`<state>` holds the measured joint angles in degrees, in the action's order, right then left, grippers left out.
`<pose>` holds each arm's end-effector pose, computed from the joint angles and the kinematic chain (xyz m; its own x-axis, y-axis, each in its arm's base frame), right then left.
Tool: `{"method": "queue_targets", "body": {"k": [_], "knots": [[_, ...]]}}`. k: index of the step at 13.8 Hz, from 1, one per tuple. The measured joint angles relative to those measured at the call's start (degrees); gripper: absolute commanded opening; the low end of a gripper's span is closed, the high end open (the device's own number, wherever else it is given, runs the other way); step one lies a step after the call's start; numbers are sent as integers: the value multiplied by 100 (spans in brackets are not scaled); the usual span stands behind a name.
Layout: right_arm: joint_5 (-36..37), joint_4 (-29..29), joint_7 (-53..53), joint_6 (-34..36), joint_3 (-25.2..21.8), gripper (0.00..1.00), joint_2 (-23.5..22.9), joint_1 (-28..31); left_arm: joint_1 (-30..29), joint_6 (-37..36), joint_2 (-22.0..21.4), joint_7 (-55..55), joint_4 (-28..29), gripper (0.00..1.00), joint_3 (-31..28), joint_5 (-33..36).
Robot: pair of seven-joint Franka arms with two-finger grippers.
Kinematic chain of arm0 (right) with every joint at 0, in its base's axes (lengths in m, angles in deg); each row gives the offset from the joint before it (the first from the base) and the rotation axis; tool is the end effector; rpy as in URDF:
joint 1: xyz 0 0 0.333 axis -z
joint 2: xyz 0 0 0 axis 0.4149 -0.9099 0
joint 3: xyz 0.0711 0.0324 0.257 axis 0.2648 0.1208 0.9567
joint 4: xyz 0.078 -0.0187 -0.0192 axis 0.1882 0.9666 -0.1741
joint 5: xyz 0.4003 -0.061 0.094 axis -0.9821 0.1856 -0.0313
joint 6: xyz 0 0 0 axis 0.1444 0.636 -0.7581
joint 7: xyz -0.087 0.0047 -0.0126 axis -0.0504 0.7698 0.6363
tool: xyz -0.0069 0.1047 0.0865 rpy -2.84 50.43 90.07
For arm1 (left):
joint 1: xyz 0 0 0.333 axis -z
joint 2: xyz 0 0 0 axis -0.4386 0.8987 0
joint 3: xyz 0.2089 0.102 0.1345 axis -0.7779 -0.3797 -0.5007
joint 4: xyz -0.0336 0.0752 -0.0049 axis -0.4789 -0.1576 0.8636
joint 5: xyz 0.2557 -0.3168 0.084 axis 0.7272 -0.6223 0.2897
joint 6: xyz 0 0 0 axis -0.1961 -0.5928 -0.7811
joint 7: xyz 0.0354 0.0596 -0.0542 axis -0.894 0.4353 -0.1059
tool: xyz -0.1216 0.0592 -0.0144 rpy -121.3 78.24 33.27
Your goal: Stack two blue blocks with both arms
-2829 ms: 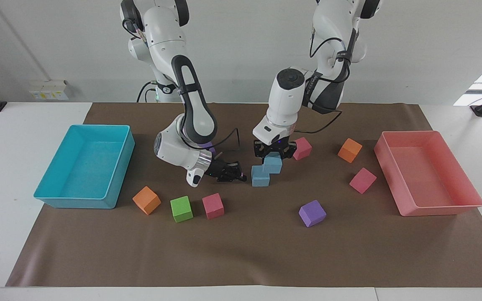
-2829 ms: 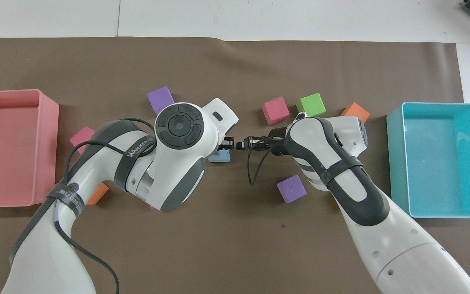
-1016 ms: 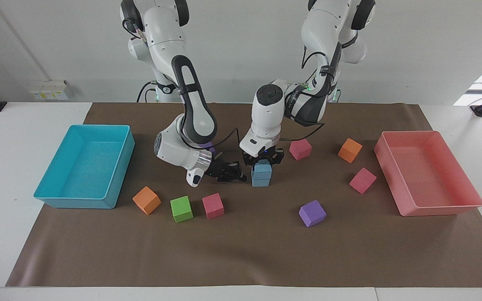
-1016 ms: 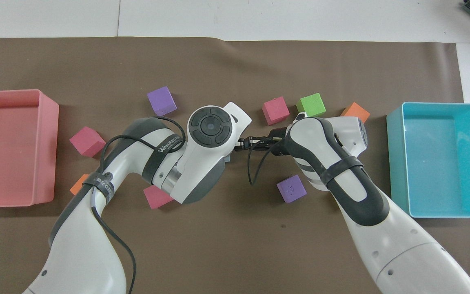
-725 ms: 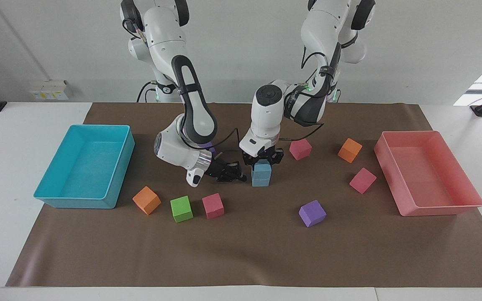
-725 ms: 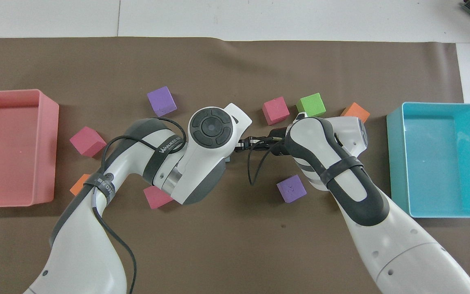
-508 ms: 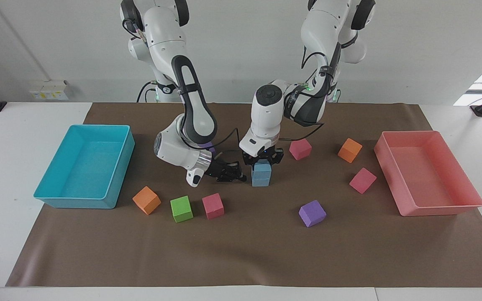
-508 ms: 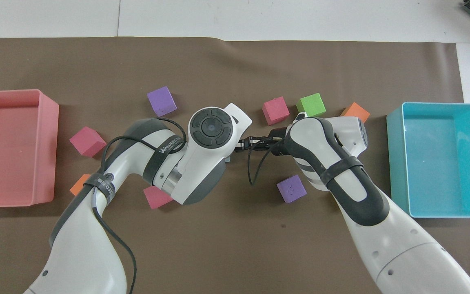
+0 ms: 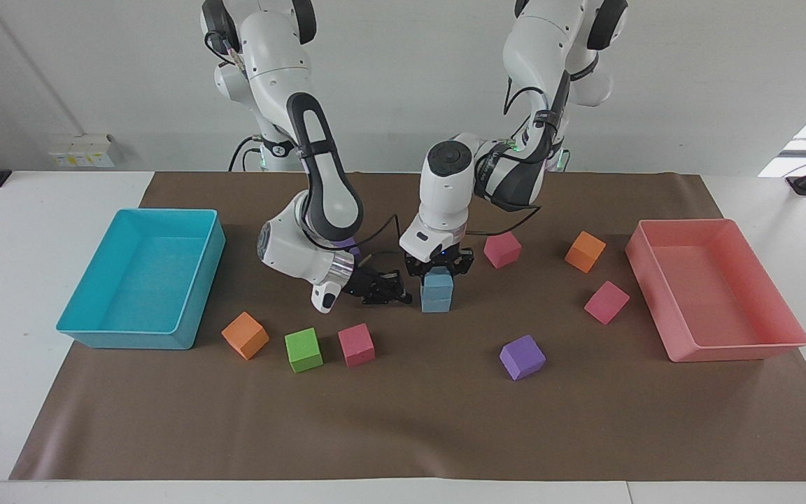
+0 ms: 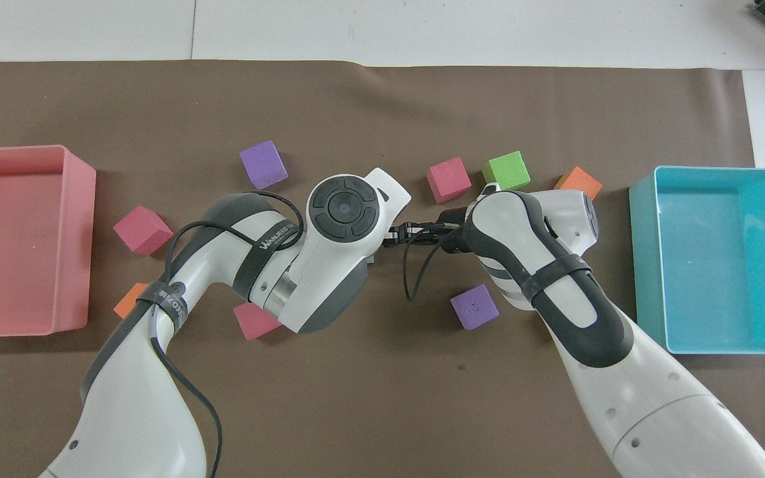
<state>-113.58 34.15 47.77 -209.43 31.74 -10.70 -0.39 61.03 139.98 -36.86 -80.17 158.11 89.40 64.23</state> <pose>0.5817 0.2609 0.1741 0.9997 -0.0061 0.0217 0.0130 -0.6325 -0.7745 0.5297 -0.4111 0.2871 0.9983 -0.0223 0.0534 -0.0227 -0.9997 0.0057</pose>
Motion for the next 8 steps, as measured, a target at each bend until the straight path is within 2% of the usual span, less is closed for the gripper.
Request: {"method": "queue_targets", "body": {"k": [5,8], "knots": [[0,6,0,-2,0,0,0,0,0,0,0,0,7,81,0,0],[0,13,0,-4,0,0,0,0,0,1,0,0,9,100,0,0]]}}
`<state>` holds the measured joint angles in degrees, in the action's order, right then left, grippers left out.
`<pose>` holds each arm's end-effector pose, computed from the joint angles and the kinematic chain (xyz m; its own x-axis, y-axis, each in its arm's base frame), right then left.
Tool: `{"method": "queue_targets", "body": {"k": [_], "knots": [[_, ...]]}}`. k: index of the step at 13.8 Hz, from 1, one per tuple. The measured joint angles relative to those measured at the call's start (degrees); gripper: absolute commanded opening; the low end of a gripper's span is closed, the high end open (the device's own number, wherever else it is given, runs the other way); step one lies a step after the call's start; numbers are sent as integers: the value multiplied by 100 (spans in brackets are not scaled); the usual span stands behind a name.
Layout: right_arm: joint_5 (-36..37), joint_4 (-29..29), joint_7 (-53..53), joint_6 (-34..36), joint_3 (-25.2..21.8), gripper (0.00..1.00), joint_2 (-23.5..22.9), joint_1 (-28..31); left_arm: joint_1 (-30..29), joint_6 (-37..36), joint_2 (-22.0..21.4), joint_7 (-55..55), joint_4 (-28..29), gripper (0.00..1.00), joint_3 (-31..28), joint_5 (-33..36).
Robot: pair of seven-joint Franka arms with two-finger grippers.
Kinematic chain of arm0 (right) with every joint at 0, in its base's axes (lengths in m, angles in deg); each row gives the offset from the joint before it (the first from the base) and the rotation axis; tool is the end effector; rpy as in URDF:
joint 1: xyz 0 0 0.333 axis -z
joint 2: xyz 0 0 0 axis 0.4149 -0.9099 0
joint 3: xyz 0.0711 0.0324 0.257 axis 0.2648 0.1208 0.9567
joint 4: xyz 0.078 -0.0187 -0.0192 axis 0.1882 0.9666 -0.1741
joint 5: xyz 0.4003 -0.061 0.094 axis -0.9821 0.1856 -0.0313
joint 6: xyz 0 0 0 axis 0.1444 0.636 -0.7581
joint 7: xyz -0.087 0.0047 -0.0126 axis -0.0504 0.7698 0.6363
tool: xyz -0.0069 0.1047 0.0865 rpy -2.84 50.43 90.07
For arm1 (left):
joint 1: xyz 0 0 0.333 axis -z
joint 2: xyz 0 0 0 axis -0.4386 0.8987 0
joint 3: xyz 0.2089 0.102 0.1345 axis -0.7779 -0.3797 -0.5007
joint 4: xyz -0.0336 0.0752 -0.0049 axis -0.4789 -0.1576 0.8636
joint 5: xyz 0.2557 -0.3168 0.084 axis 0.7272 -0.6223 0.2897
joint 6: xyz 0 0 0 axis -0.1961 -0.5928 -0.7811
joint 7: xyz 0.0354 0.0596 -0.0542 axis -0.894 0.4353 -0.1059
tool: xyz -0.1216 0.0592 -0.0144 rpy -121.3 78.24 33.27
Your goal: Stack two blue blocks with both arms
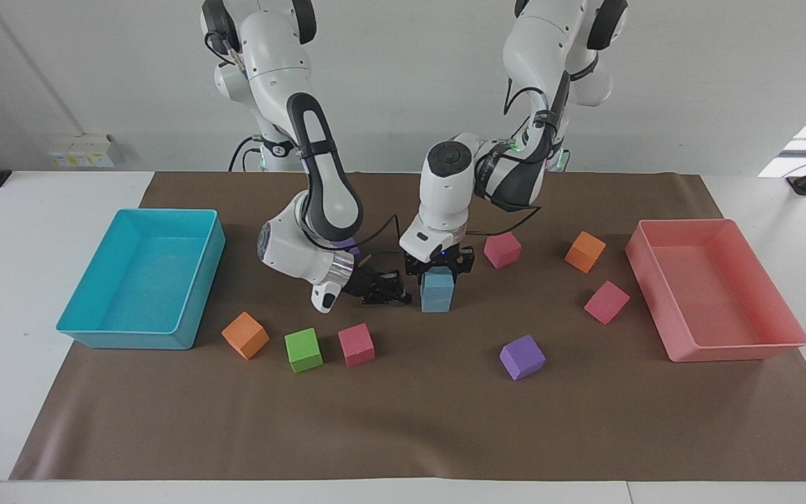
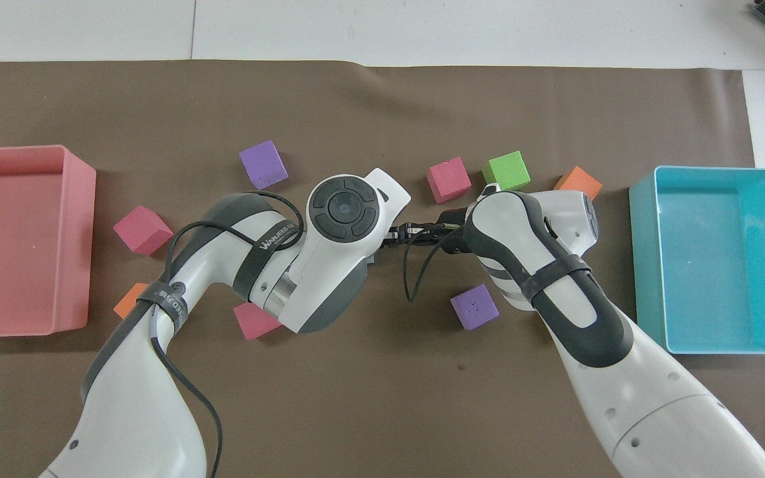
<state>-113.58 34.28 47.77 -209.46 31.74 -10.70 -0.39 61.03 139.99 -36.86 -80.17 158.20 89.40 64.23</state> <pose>0.5810 0.2605 0.1731 0.9998 -0.0065 0.0199 0.0113 -0.6333 -0.7738 0.5293 -0.4109 0.2864 0.9984 -0.0224 0.0523 -0.0227 -0.9997 0.0049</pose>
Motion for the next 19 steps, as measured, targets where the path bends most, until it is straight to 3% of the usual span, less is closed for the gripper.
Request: {"method": "queue_targets", "body": {"k": [6,11,14,15,18,19], "knots": [[0,11,0,-350,2,0,0,-127,-2,-23,-151,25,-9,100,-24,7],[156,-11,-3,-390,-37,0,61,-124,-352,-840,-1054,833,57,100,-146,20],[1195,-64,537,-423,-87,0,268,-83,-1042,-1126,-1612,2047,331,100,-163,4],[1681,-96,890,-427,-94,19,374,-63,-1335,-1247,-1768,2469,382,100,-170,-68],[2886,-191,1723,-431,-97,100,643,53,-2124,-1654,-2102,3513,398,100,-192,-313],[3184,-208,1952,-431,-99,100,736,114,-2346,-1830,-2202,3733,382,100,-200,-331]]}}
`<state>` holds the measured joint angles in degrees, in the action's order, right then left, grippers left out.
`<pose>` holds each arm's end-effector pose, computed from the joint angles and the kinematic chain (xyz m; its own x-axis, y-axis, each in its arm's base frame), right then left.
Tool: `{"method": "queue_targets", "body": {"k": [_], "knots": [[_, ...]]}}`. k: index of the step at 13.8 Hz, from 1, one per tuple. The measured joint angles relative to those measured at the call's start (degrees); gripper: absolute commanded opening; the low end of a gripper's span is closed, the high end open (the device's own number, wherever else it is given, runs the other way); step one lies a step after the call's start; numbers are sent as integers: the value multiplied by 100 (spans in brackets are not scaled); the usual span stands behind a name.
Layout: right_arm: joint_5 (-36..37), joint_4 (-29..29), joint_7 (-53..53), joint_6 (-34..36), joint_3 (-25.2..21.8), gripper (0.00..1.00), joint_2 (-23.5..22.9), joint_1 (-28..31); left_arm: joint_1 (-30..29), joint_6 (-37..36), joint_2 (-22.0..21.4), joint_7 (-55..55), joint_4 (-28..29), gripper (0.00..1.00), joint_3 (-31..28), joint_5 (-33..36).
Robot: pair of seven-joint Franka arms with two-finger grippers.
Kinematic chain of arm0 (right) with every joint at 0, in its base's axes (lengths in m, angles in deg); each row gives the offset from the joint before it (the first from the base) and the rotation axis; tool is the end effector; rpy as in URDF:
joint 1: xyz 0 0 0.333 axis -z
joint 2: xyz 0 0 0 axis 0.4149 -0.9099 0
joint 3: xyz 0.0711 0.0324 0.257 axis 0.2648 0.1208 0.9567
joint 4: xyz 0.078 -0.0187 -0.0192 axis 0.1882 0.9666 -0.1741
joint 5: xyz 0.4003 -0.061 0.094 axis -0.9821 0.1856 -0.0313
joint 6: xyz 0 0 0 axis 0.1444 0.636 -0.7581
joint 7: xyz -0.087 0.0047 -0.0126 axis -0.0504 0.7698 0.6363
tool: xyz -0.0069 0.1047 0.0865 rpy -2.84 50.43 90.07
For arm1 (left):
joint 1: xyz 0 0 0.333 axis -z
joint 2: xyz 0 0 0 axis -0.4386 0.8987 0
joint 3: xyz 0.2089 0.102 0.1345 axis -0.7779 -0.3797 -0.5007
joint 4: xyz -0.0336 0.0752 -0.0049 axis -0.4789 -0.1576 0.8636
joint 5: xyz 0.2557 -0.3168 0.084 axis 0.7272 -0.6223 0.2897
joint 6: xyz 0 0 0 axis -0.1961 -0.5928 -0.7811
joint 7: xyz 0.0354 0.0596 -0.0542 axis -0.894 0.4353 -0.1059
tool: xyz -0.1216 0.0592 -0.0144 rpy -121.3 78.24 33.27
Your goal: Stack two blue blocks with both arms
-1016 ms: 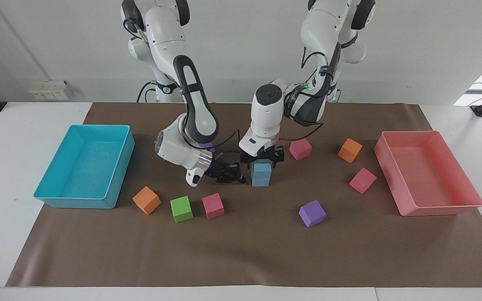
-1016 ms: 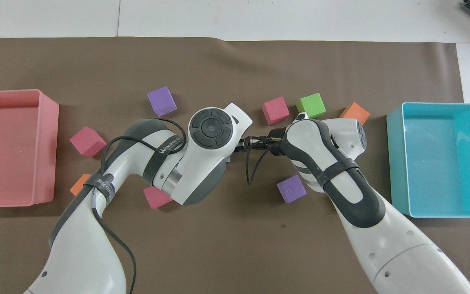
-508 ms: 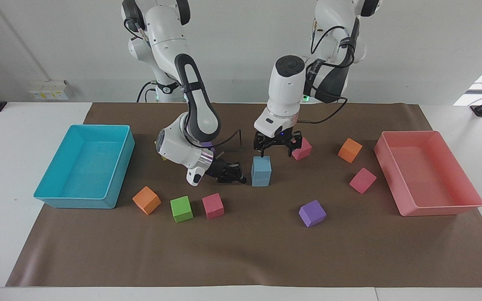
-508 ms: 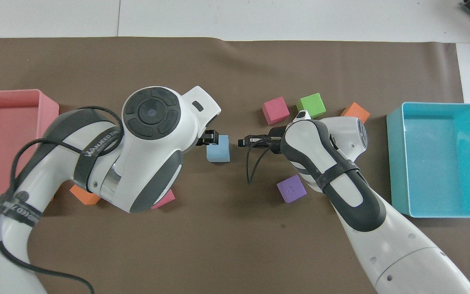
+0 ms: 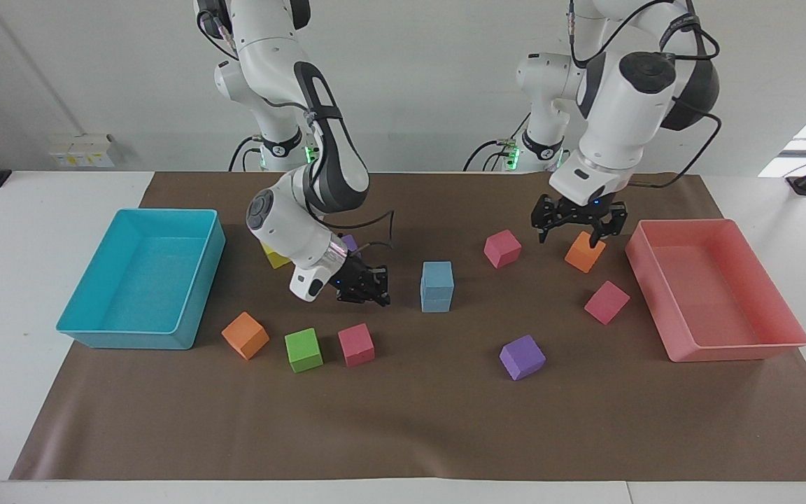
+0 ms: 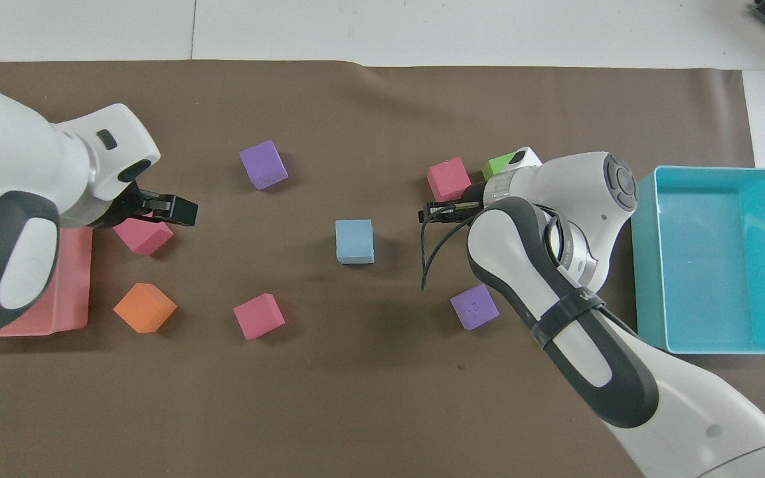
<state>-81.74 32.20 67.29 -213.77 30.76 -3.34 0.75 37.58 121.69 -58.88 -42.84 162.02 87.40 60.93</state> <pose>0.6154 0.2255 0.2611 0.9918 0.0466 0.1189 0.1003 -0.8607 -0.4991 0.5818 -0.1329 0.4679 0.9782 -0.2035 0.0418 -0.2036 -0.9790 -0.0003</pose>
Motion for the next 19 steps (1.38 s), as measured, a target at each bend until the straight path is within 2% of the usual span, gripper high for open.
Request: {"method": "queue_targets", "body": {"k": [4,7,9,13,16,19], "knots": [[1117,-19,805,247,-19,100,400,357,-638,-824,-281,617,-437,100,-31,-8],[2028,-180,1370,1096,-47,100,737,703,-874,-1499,-324,696,-1067,100,-41,-8],[2219,-364,1518,1819,-56,100,968,975,-949,-1811,-322,697,-1340,100,-39,-8],[2702,-504,1523,2769,-66,100,1434,1595,-965,-2050,-231,696,-1616,100,-16,-27],[3306,-632,1523,3319,-67,100,1788,1834,-964,-2053,-224,696,-1618,100,15,-72],[3566,-783,1523,3713,-67,100,2064,2120,-965,-2054,-214,694,-1614,100,15,-82]]}}
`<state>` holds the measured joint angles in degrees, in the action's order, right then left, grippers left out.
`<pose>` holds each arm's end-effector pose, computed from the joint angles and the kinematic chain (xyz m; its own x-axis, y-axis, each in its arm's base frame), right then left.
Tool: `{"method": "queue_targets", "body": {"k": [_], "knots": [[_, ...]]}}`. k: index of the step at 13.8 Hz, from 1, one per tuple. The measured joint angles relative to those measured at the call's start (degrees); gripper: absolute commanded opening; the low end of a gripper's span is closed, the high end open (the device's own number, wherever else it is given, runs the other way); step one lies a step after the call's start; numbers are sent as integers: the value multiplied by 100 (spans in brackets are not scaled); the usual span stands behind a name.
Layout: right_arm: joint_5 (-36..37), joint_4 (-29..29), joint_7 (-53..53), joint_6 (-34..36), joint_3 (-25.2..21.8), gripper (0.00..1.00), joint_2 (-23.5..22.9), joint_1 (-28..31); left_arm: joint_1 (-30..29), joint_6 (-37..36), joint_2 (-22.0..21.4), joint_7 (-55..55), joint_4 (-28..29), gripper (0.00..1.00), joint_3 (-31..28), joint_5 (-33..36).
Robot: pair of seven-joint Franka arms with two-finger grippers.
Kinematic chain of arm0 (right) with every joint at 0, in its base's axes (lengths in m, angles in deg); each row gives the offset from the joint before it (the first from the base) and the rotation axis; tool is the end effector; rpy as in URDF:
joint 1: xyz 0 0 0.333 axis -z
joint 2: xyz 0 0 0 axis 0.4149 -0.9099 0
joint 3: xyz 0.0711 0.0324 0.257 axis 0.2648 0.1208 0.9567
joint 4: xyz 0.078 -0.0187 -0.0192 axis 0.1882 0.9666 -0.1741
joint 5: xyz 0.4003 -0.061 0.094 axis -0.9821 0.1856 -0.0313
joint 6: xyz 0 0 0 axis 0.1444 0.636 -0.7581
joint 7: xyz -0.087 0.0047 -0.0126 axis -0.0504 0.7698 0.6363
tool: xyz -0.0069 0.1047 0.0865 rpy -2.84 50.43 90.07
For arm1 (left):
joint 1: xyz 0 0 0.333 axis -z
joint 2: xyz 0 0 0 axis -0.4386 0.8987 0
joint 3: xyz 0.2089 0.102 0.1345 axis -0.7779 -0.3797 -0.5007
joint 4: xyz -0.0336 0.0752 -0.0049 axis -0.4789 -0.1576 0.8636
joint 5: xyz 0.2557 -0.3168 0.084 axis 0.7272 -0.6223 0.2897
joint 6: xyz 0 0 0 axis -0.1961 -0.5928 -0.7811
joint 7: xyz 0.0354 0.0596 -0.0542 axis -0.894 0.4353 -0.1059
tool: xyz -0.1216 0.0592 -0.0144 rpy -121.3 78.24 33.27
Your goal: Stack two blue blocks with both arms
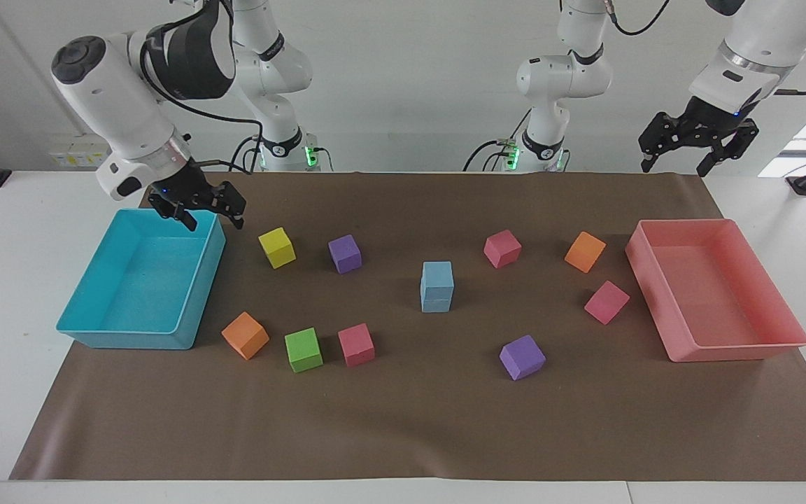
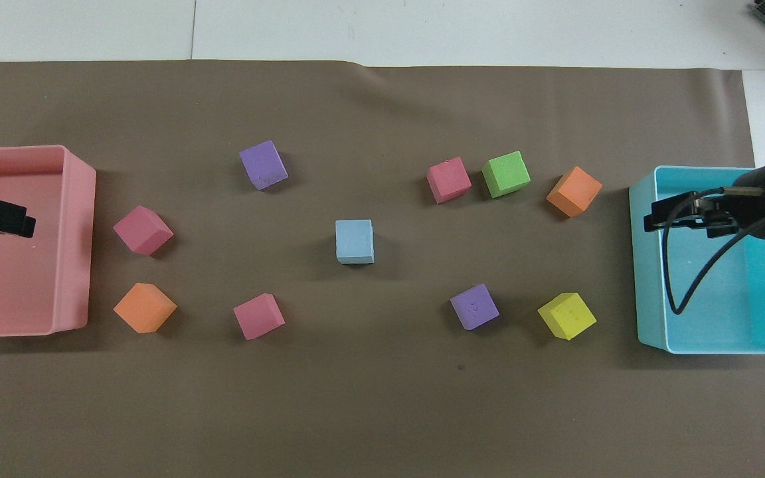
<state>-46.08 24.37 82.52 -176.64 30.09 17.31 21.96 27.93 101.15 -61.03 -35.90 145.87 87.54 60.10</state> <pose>0.5790 -0.0269 0.4860 0.9943 -0.1000 -0.0355 -0.1035 -0.9877 -0.1169 0.5593 -0.0350 0.5980 0.9870 -0.1607 0.0039 -0.1607 -0.9869 0.0120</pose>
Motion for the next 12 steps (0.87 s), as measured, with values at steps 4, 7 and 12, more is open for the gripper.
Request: {"method": "queue_targets", "body": {"k": [4,7,12], "knots": [[510,-517,0,557,6,100,78,171,0,-32,2,-3,66,100,0,-2],[595,-863,0,908,28,100,118,168,0,-65,-6,-6,109,100,0,-2],[764,-948,0,1032,80,100,351,149,0,-91,-25,-7,124,100,0,-3]]}}
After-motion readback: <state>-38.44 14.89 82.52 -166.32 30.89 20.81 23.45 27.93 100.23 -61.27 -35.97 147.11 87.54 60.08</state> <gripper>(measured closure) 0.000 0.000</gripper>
